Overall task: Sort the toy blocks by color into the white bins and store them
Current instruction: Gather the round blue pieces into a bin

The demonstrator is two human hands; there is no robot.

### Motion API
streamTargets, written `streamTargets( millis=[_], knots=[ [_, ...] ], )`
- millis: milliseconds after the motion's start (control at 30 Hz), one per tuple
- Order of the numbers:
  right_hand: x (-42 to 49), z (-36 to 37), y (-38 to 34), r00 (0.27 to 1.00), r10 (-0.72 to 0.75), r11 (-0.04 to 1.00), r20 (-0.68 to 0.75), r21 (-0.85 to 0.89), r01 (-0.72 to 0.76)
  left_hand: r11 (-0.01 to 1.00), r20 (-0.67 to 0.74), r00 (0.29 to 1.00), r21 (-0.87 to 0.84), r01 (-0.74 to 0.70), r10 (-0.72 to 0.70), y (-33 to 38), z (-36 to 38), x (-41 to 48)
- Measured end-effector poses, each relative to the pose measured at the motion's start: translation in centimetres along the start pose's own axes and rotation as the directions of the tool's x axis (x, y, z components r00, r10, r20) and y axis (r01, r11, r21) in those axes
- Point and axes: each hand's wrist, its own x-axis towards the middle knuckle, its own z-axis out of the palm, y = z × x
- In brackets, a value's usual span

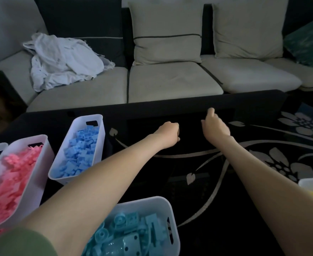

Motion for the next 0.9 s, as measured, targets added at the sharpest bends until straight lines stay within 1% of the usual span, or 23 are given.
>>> streamTargets(
  millis=[33,67,133,267,333,400,433,467,533,600,633,700,733,767,833,900],
  knots=[
    [0.5,0.0,0.5,0.997,0.064,0.997,0.035,-0.041,-0.063,1.000,0.015,1.000,-0.007,-0.008,0.008,0.2,0.0,0.0],
    [0.9,0.2,1.0,0.992,0.100,0.992,0.072,-0.090,-0.093,1.000,0.035,0.999,-0.016,-0.015,0.015,0.4,0.0,0.3],
    [1.1,0.6,1.2,0.989,0.092,0.986,0.119,-0.152,-0.073,0.999,0.069,0.998,-0.034,-0.010,0.013,0.7,-0.2,0.5],
    [0.3,0.3,0.4,0.983,0.039,0.992,0.179,-0.125,-0.016,0.999,0.108,0.994,-0.022,0.026,-0.024,1.3,-0.4,0.4],
    [-1.2,-0.8,-0.5,0.980,0.034,0.999,0.198,-0.038,-0.028,0.998,0.119,0.992,-0.036,0.056,-0.051,1.7,-1.1,-0.6],
    [-3.5,-2.3,-2.0,0.968,-0.064,0.995,0.244,0.089,0.043,0.996,0.102,0.994,-0.073,0.048,-0.041,2.1,-2.5,-2.7],
    [-4.7,-3.2,-3.0,0.955,-0.106,0.980,0.277,0.191,0.053,0.995,0.088,0.996,-0.090,0.038,-0.030,2.1,-3.3,-3.9],
    [-5.9,-4.3,-4.2,0.954,-0.146,0.953,0.261,0.296,0.064,0.994,0.074,0.997,-0.102,0.026,-0.019,2.2,-4.2,-5.4],
    [-9.2,-6.5,-6.2,0.938,-0.278,0.915,0.209,0.354,0.192,0.993,0.040,0.999,-0.117,0.016,-0.011,2.0,-5.9,-9.2],
    [-12.6,-8.2,-8.2,0.885,-0.424,0.864,0.196,0.381,0.329,0.991,-0.004,1.000,-0.131,-0.004,0.003,1.4,-7.0,-13.4],
    [-14.5,-8.6,-9.1,0.843,-0.501,0.827,0.194,0.393,0.401,0.991,-0.019,1.000,-0.130,-0.012,0.009,0.8,-7.3,-15.7],
    [-18.0,-9.3,-10.9,0.764,-0.610,0.764,0.209,0.410,0.498,0.992,-0.013,1.000,-0.123,-0.007,0.006,-0.8,-7.2,-20.3],
    [-19.4,-9.4,-11.6,0.734,-0.641,0.744,0.226,0.418,0.521,0.994,0.007,1.000,-0.112,0.001,0.000,-1.7,-6.8,-22.2],
    [-20.9,-9.3,-12.3,0.702,-0.670,0.723,0.242,0.429,0.542,0.997,0.033,0.999,-0.073,0.011,-0.009,-2.7,-6.2,-24.1],
    [-23.0,-8.7,-13.2,0.624,-0.710,0.702,0.325,0.397,0.592,0.998,0.100,0.995,0.055,0.010,-0.016,-4.6,-4.7,-26.6],
    [-24.8,-7.9,-14.2,0.570,-0.698,0.704,0.433,0.270,0.658,0.974,0.151,0.988,0.225,-0.003,-0.032,-6.3,-3.3,-28.3]
  ],
)
